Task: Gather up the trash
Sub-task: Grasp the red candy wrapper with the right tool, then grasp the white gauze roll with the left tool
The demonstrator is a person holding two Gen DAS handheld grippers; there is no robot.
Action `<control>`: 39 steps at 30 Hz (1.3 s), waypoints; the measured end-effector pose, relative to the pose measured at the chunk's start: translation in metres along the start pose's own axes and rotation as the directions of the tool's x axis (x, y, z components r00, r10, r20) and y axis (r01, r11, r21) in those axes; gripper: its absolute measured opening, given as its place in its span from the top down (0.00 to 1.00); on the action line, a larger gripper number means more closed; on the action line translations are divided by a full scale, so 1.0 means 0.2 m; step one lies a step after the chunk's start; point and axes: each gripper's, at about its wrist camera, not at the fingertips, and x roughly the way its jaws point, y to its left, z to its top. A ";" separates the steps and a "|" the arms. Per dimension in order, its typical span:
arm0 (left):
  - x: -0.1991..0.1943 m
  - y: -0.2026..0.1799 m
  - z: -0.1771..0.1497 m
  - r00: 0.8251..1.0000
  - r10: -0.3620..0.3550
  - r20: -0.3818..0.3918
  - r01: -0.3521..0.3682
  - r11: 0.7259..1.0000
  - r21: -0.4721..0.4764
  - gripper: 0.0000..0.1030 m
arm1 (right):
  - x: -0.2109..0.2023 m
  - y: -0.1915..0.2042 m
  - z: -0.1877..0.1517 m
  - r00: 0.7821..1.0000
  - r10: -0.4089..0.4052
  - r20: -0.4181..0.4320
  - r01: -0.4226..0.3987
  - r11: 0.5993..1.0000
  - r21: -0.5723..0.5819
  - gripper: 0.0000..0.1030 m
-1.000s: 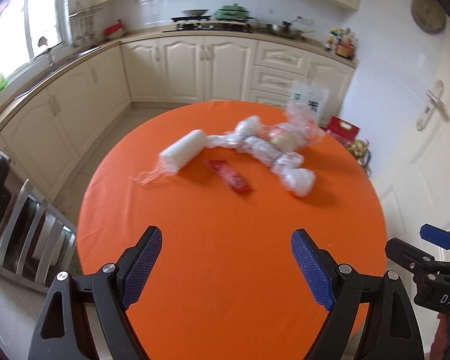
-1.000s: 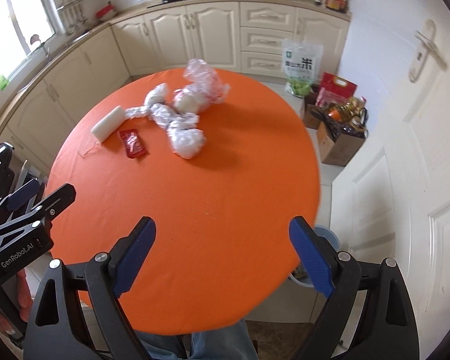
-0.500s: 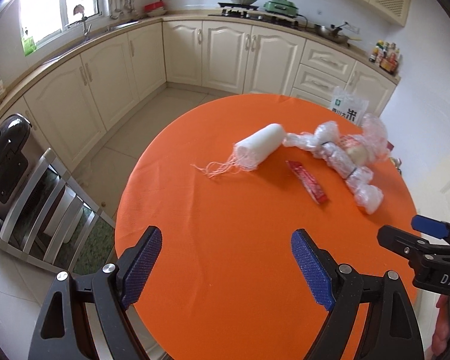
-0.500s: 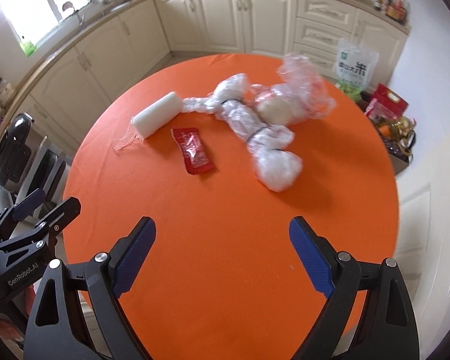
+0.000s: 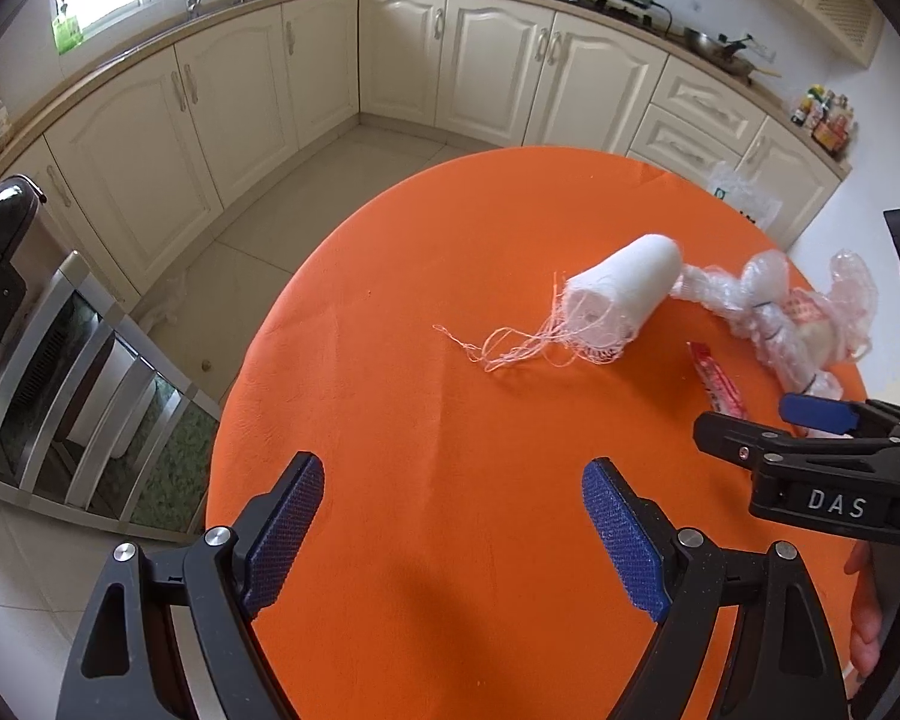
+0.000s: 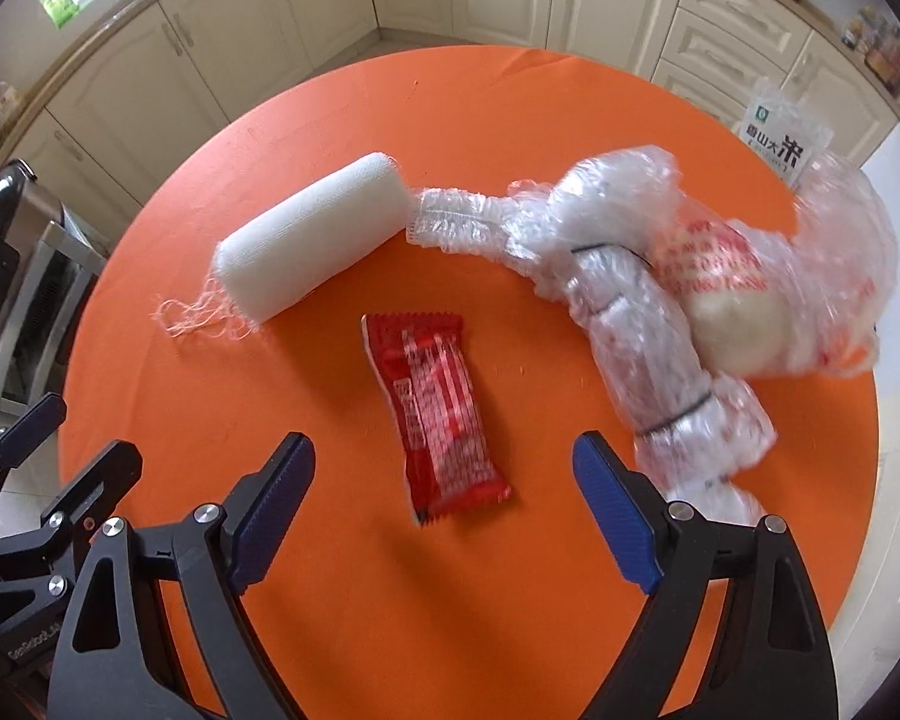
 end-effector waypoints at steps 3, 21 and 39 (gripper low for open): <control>0.05 0.01 0.05 1.000 -0.001 -0.003 0.001 1.000 -0.003 0.18 | 0.05 0.02 0.01 1.000 -0.008 -0.025 0.007 1.000 -0.030 0.39; 0.18 -0.25 0.25 0.997 -0.073 0.018 0.069 0.981 0.180 0.18 | -0.05 -0.32 0.02 0.994 0.103 0.033 -0.106 0.987 0.122 0.80; 0.47 -0.47 0.44 0.999 -0.033 -0.040 0.044 0.946 0.322 0.66 | -0.01 -0.35 0.02 0.986 0.167 0.019 -0.168 0.979 0.117 0.80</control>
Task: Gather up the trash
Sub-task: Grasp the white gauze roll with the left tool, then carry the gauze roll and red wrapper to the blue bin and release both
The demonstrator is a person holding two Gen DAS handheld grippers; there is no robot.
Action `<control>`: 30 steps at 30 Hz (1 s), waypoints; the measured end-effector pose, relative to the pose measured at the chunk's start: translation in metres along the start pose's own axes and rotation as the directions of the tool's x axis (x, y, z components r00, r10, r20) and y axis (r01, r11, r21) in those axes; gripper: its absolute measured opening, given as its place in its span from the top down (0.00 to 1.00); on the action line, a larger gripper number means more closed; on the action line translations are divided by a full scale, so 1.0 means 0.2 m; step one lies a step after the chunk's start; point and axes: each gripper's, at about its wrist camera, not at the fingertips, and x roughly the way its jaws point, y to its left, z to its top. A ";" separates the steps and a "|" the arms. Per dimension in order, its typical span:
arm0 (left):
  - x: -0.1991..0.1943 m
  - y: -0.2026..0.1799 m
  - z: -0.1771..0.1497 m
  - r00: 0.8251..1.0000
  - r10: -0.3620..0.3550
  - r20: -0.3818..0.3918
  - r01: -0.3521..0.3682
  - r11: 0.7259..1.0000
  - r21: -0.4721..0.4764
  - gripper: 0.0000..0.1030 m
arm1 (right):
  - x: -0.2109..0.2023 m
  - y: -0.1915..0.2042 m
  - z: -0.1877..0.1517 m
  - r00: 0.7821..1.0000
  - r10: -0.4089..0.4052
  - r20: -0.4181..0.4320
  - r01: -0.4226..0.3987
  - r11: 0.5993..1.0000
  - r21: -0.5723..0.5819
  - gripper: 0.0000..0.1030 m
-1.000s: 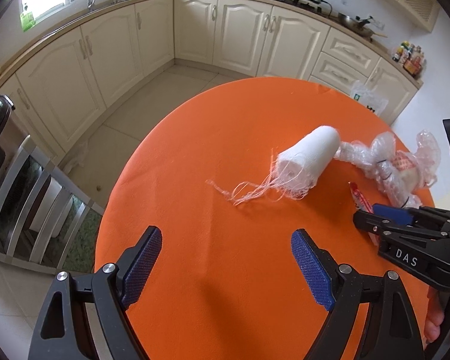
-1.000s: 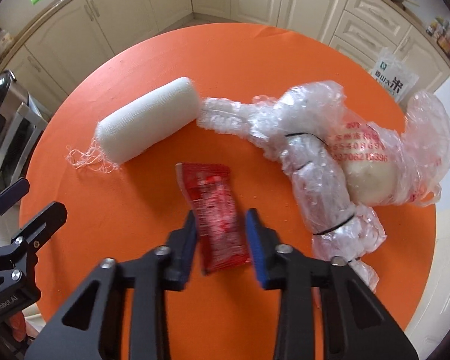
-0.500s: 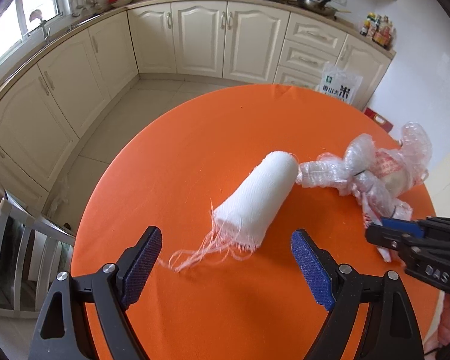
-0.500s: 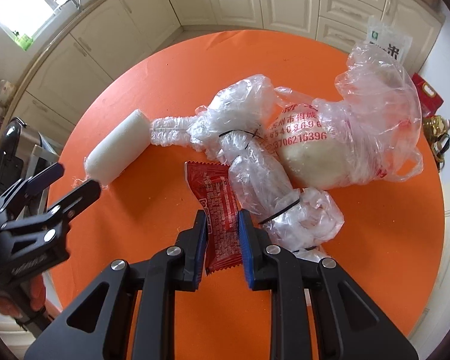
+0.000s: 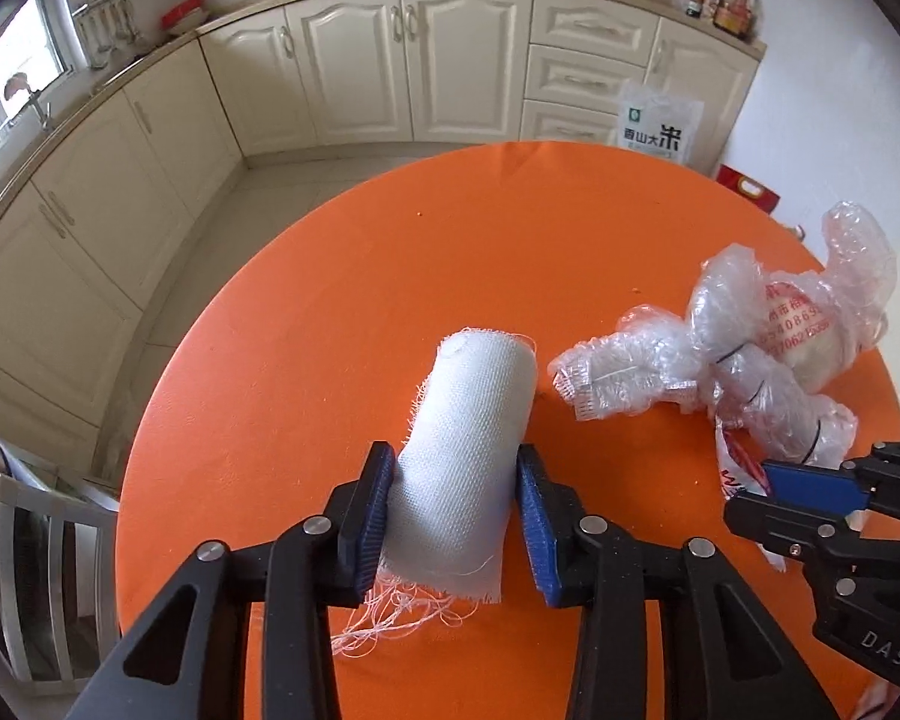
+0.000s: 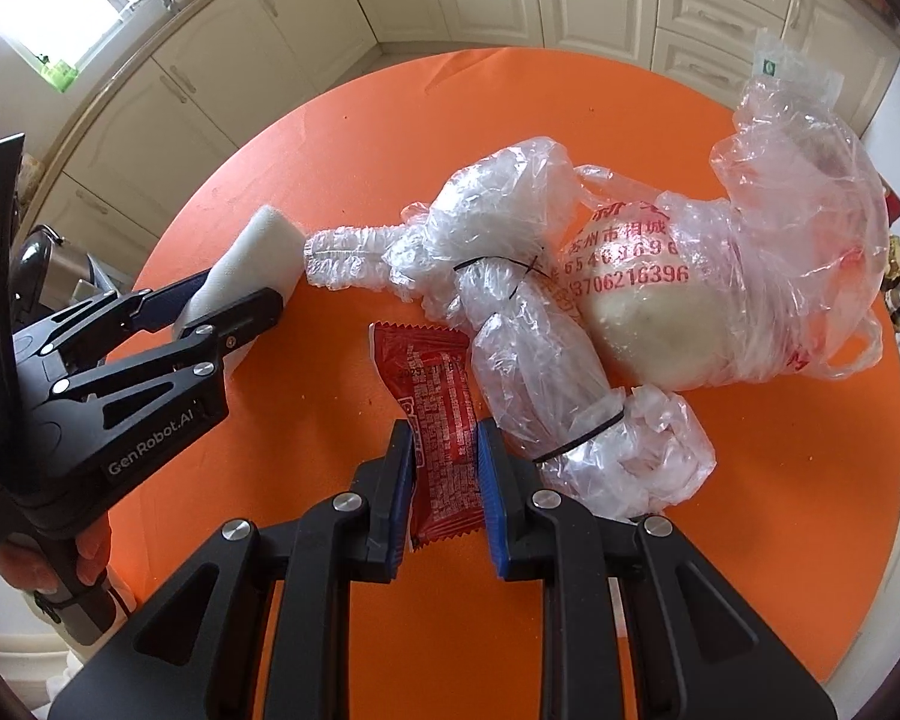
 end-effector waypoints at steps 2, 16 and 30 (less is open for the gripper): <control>-0.01 0.00 -0.01 1.000 -0.013 0.004 0.013 1.000 -0.011 0.66 | -0.01 -0.02 0.00 1.000 0.005 0.003 -0.005 1.000 0.006 0.80; -0.33 -0.17 -0.20 0.996 -0.005 0.085 0.006 1.000 -0.008 0.67 | -0.32 -0.02 -0.14 0.995 0.024 0.098 -0.025 1.000 0.006 0.80; -0.75 -0.60 -0.49 0.981 -0.081 0.175 0.065 0.993 0.099 0.67 | -0.80 -0.29 -0.56 0.974 -0.072 0.216 0.037 0.986 0.163 0.80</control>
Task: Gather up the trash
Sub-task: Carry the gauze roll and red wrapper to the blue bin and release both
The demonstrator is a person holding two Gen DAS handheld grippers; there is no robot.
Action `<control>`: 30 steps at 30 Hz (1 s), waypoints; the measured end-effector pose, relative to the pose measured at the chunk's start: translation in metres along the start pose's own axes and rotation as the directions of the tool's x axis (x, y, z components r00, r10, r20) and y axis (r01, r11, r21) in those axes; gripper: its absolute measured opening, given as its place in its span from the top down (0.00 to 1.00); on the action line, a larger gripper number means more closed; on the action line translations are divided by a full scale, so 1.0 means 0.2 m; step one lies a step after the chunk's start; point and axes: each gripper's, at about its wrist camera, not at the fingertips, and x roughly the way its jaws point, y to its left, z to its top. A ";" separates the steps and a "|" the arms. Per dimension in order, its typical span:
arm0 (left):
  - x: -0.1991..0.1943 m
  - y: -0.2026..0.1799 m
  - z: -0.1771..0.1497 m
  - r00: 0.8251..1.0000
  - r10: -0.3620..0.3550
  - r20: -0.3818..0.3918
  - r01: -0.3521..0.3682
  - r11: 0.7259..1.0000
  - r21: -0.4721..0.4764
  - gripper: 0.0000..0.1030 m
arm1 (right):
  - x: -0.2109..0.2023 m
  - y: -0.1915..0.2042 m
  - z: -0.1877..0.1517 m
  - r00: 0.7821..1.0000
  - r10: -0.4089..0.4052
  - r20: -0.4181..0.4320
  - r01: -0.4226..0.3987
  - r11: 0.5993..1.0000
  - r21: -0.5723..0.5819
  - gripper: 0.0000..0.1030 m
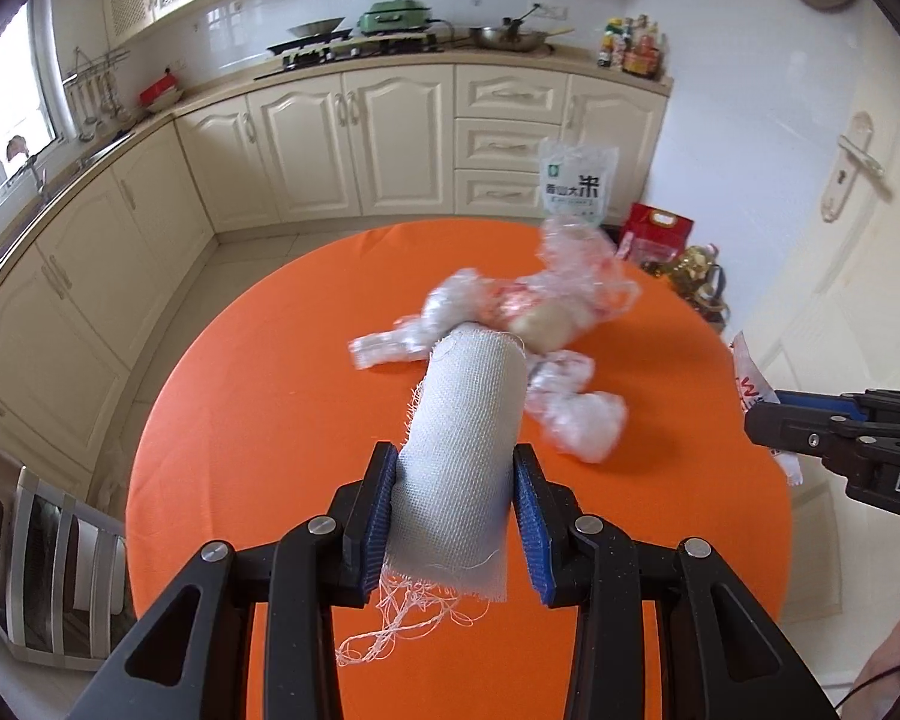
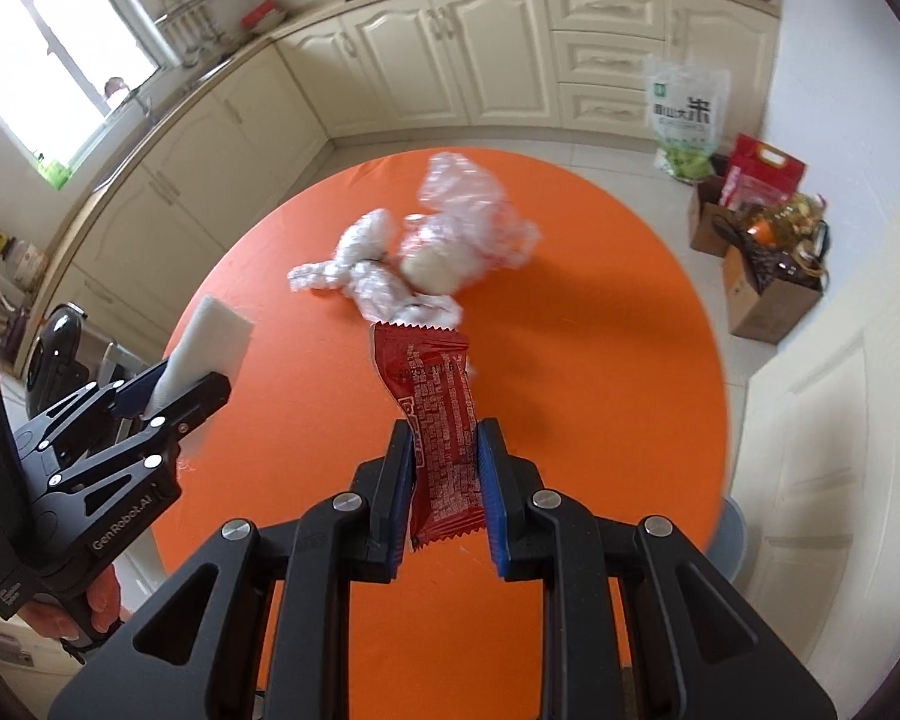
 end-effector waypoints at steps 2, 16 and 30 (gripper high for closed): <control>-0.03 -0.06 -0.01 1.000 -0.015 0.007 0.015 1.000 0.019 0.67 | -0.05 -0.06 -0.03 1.000 -0.009 0.008 0.008 1.000 0.023 0.80; -0.12 -0.62 -0.09 0.985 -0.169 -0.016 0.168 0.962 0.213 0.67 | -0.42 -0.61 -0.34 0.993 -0.096 0.071 0.077 0.971 0.226 0.80; 0.19 -1.35 -0.04 0.949 -0.281 -0.145 0.315 0.872 0.375 0.67 | -0.57 -1.21 -0.68 0.979 -0.198 0.047 0.156 0.878 0.452 0.79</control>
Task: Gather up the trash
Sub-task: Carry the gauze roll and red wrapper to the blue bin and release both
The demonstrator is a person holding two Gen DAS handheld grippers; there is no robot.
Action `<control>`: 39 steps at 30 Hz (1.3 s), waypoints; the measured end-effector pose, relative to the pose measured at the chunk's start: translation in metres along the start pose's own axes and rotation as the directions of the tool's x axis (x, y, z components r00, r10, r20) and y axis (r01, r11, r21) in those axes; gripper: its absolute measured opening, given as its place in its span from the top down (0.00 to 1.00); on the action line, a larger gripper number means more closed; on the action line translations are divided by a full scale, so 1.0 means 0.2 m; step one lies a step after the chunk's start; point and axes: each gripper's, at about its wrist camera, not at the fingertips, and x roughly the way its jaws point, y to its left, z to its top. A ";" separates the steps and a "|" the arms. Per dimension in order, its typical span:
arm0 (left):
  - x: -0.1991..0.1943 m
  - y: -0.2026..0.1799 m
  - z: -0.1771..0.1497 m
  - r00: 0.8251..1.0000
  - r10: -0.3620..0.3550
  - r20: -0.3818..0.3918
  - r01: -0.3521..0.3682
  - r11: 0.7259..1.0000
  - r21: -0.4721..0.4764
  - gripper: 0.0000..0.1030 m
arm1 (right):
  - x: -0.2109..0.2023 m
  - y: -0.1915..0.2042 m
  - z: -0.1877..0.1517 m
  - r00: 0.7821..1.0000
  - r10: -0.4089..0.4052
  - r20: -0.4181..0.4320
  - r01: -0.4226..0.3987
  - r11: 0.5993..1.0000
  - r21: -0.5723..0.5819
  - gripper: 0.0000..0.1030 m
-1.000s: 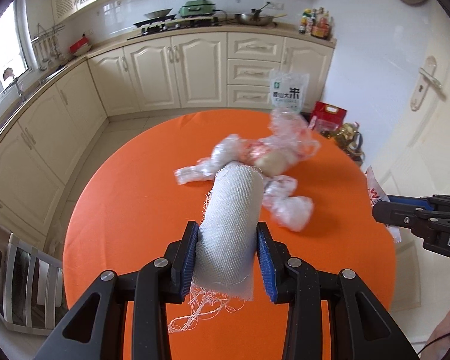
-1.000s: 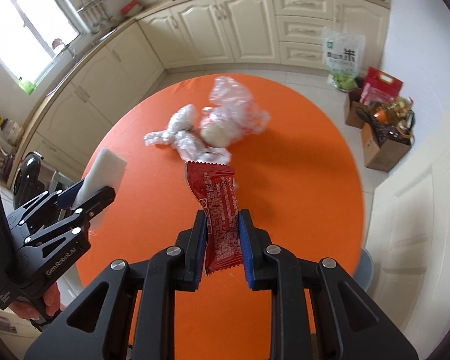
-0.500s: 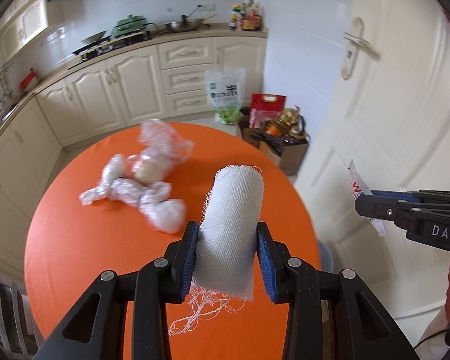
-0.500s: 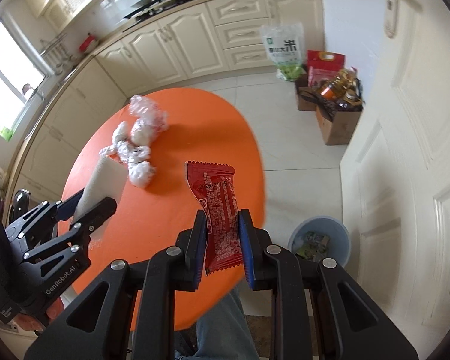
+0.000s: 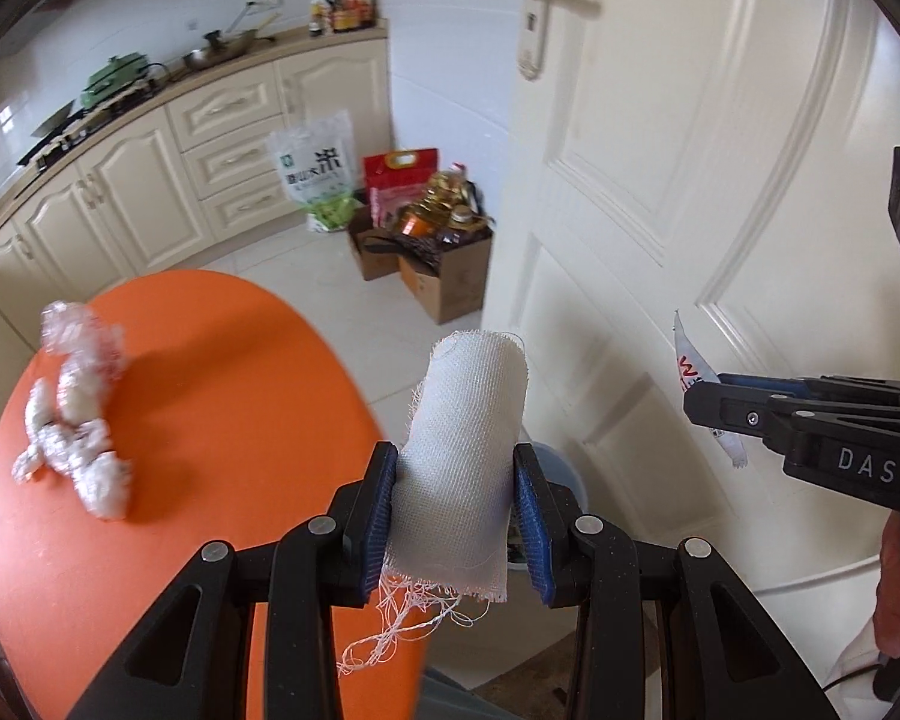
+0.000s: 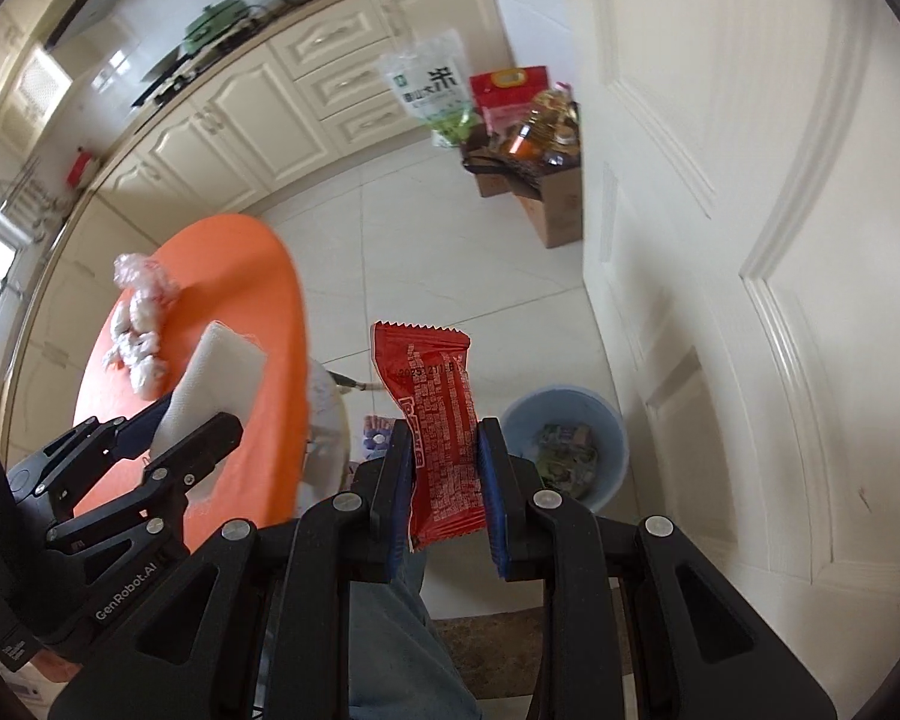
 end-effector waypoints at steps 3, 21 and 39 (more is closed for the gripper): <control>0.14 -0.10 0.06 0.999 -0.018 -0.037 0.020 0.999 0.042 0.67 | 0.01 -0.11 -0.01 1.000 -0.023 0.001 0.023 0.999 0.042 0.79; 0.79 -0.42 0.38 0.982 -0.070 -0.177 0.091 0.989 0.113 0.66 | 0.15 -0.55 -0.01 0.996 -0.074 -0.047 0.082 0.972 0.220 0.79; 0.95 -0.35 0.38 0.983 0.002 -0.182 0.013 0.997 0.079 0.39 | 0.34 -0.53 -0.01 0.992 -0.034 -0.120 0.059 0.977 0.205 0.77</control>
